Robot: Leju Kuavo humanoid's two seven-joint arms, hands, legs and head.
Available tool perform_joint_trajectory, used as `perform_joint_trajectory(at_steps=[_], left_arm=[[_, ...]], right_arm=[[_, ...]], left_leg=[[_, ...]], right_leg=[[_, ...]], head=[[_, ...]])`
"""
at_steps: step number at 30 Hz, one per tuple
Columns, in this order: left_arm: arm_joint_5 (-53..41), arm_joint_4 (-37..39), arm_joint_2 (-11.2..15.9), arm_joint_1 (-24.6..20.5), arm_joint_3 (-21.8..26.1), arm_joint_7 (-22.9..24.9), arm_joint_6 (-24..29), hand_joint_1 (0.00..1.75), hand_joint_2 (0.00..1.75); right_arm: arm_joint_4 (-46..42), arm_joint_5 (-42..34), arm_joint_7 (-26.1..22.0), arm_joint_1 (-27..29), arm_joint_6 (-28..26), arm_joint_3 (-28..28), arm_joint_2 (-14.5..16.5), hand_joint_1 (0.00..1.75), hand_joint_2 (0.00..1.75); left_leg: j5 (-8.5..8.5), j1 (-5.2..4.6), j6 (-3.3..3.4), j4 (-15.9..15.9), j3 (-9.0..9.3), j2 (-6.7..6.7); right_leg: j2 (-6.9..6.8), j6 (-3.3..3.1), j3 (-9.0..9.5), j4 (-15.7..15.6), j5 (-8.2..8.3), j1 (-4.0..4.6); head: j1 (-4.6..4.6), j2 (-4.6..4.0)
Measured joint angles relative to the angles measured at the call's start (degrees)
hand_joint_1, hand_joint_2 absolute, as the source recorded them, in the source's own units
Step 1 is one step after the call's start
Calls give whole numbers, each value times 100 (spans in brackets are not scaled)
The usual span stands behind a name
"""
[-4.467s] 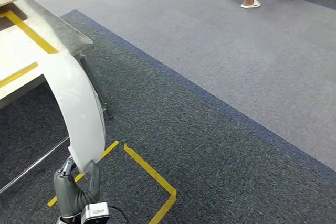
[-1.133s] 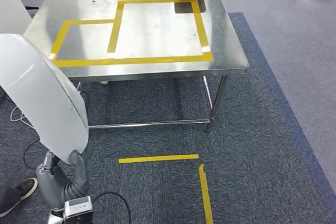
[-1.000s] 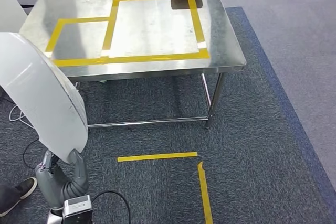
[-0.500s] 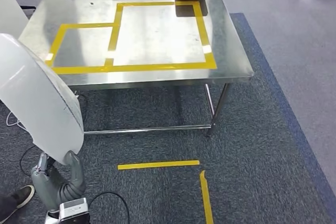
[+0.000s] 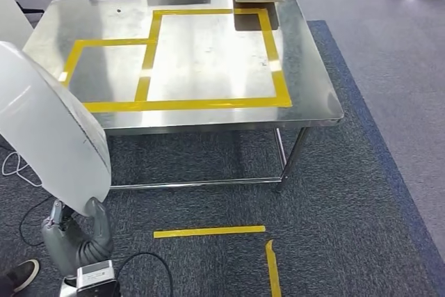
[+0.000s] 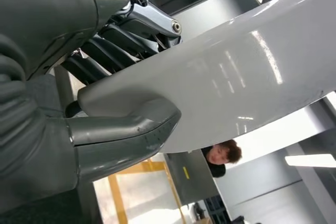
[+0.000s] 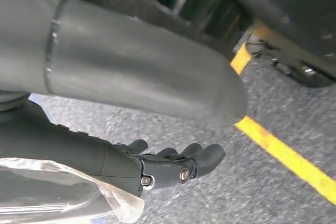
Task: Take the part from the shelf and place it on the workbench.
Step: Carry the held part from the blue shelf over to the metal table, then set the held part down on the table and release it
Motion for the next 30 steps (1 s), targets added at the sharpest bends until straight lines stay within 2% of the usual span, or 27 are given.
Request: perform_joint_trajectory(at_steps=[2,4,5,6,7,8,9,10,11,14,16,17,18,20,21,22,23,24,25,26,27,28,30], left_arm=[[-2,-10,3,-20,-9,-1,1,175,175],[-2,-13,8,-28,-16,-2,1,175,175],[-2,-13,10,-27,-19,-2,0,175,175],[-2,-13,11,-25,-19,-2,0,175,175],[-2,-13,12,-25,-19,-2,0,175,175],[-3,-13,12,-25,-20,-2,0,175,175],[-4,-13,13,-25,-20,-2,0,175,175],[-4,-12,14,-25,-21,-2,0,175,175],[-3,-12,14,-24,-24,-2,0,175,175],[-3,-12,11,-25,-40,-2,0,175,175],[-8,-14,11,-34,-61,-2,0,175,175],[-10,-14,11,-44,-72,-2,0,175,175],[-9,-14,12,-54,-81,-2,0,175,175],[-4,-13,13,-66,-89,-2,0,175,175],[-2,-13,14,-67,-90,-2,-1,175,175],[-1,-13,14,-67,-90,-2,-2,175,175],[0,-13,14,-67,-90,-2,-4,175,175],[-1,-13,14,-67,-91,-2,-7,175,175],[-1,-13,15,-70,-92,-2,-8,175,175],[1,-12,18,-73,-94,-2,-9,175,175],[3,-12,21,-78,-96,-2,-9,175,175],[6,-11,25,-83,-101,-2,-9,175,175],[13,-11,34,-95,-115,-2,-9,175,175]], right_arm=[[0,-96,-72,-19,44,-29,16,0,0],[0,-179,-117,-29,71,-79,26,0,0],[0,-206,-127,-24,81,-104,27,0,0],[0,-221,-131,-16,89,-125,28,0,0],[0,-223,-127,-10,94,-138,28,0,0],[0,-216,-121,-8,95,-146,28,0,0],[0,-207,-113,-6,98,-151,29,0,0],[0,-196,-105,-6,102,-154,29,0,0],[0,-188,-98,-10,107,-156,30,0,0],[0,-179,-97,-33,143,-164,32,0,0],[0,-192,-153,-54,215,-174,34,0,0],[0,-201,-189,-67,258,-182,34,0,0],[0,-209,-219,-73,291,-190,34,0,0],[0,-219,-257,-67,327,-202,34,0,0],[0,-223,-267,-53,332,-207,34,0,0],[0,-225,-277,-39,335,-214,34,0,0],[0,-225,-283,-29,335,-221,34,0,0],[0,-226,-287,-25,335,-229,35,0,0],[1,-226,-290,-27,336,-237,36,0,0],[2,-226,-291,-31,336,-242,40,0,0],[3,-227,-292,-34,337,-246,44,0,0],[4,-235,-296,-36,337,-250,48,0,0],[4,-292,-335,-34,351,-257,55,0,0]], left_leg=[[-28,13,-73,521,-303,11],[-300,57,-147,1133,-735,17],[-433,84,-177,1321,-921,19],[-484,108,-201,1377,-1046,22],[-393,128,-216,1255,-1086,25],[-172,144,-225,987,-1053,30],[136,154,-230,630,-980,40],[327,149,-227,326,-913,52],[445,138,-212,119,-863,63],[471,103,-109,3,-805,60],[493,115,-28,-64,-715,55],[488,123,10,-99,-667,58],[468,119,45,-113,-640,63],[406,97,97,-116,-598,60],[365,86,111,-116,-562,49],[320,78,114,-116,-511,35],[268,73,109,-116,-442,21],[210,70,96,-116,-368,13],[149,60,71,-117,-308,10],[98,53,42,-115,-268,7],[61,49,12,-119,-248,7],[39,47,-17,-135,-238,7],[5,54,-72,-159,-192,17]], right_leg=[[4,-47,154,-67,-51,-46],[5,-62,282,-86,-151,-66],[7,-55,345,-86,-205,-76],[10,-46,414,-86,-260,-85],[13,-31,489,-86,-315,-97],[16,-7,566,-87,-371,-110],[19,23,619,-90,-427,-121],[25,61,679,-89,-479,-127],[24,105,701,-95,-524,-129],[2,232,756,-157,-621,-130],[-5,287,775,-82,-702,-137],[-5,301,676,120,-794,-136],[-2,303,480,452,-919,-136],[0,301,-77,1222,-1119,-130],[1,297,-299,1439,-1083,-129],[1,290,-419,1445,-925,-127],[1,275,-424,1227,-658,-125],[1,254,-350,870,-361,-122],[0,234,-239,543,-155,-107],[-5,209,-128,283,-44,-94],[-5,188,-56,146,-28,-79],[-6,165,-15,120,-77,-62],[4,116,37,51,-107,-77]], head=[[-23,1],[-44,0],[-39,0],[-40,0],[-40,0],[-40,0],[-43,0],[-47,0],[-50,0],[-50,0],[-35,0],[-20,0],[-2,0],[15,0],[19,0],[21,-1],[26,-1],[29,0],[27,-1],[25,0],[19,0],[9,0],[-2,0]])
